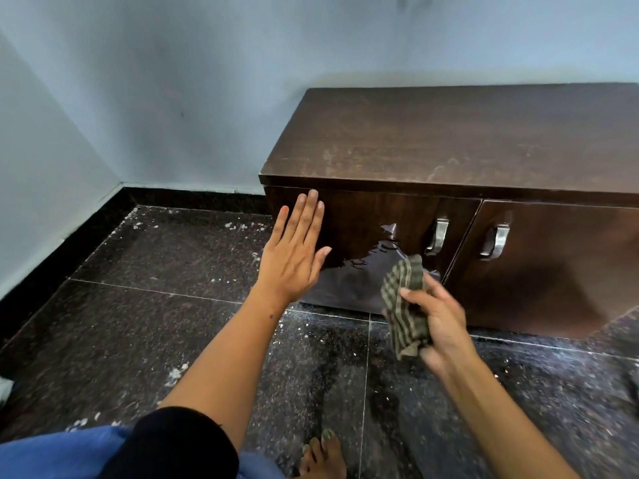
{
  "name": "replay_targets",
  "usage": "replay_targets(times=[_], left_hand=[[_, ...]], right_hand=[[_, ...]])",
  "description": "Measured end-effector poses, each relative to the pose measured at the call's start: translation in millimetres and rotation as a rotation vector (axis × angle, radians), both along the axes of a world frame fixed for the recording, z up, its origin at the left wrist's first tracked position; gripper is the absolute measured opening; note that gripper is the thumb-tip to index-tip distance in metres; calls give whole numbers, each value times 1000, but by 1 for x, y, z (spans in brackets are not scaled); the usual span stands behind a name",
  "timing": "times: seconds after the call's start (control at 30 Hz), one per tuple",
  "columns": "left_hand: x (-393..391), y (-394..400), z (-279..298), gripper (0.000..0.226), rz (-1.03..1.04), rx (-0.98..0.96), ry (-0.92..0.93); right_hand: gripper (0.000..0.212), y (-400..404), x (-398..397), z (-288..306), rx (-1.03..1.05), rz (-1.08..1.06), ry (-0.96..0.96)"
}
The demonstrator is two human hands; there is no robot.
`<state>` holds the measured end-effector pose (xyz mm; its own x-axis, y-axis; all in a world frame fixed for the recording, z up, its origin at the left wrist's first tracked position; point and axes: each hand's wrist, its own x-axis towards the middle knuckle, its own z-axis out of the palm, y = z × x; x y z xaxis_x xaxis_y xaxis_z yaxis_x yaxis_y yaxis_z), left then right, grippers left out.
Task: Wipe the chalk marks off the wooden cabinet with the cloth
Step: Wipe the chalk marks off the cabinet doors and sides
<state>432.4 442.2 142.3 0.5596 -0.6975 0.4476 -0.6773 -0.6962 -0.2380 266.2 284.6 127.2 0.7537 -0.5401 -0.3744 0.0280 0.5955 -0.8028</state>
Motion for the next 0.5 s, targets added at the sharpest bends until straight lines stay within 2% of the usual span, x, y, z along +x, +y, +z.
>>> replay_targets(times=[0.13, 0.2, 0.37, 0.5], left_hand=[[2, -2, -4, 65, -13, -27, -2], [4, -4, -7, 65, -17, -34, -9], [4, -9, -11, 65, -12, -69, -20], [5, -10, -13, 65, -24, -90, -17]], right_hand=[[44, 1, 13, 19, -1067, -281, -158], [42, -5, 24, 18, -1417, -359, -194], [38, -14, 52, 4, -1834, -370, -47], [48, -19, 59, -16, -2030, -314, 79]])
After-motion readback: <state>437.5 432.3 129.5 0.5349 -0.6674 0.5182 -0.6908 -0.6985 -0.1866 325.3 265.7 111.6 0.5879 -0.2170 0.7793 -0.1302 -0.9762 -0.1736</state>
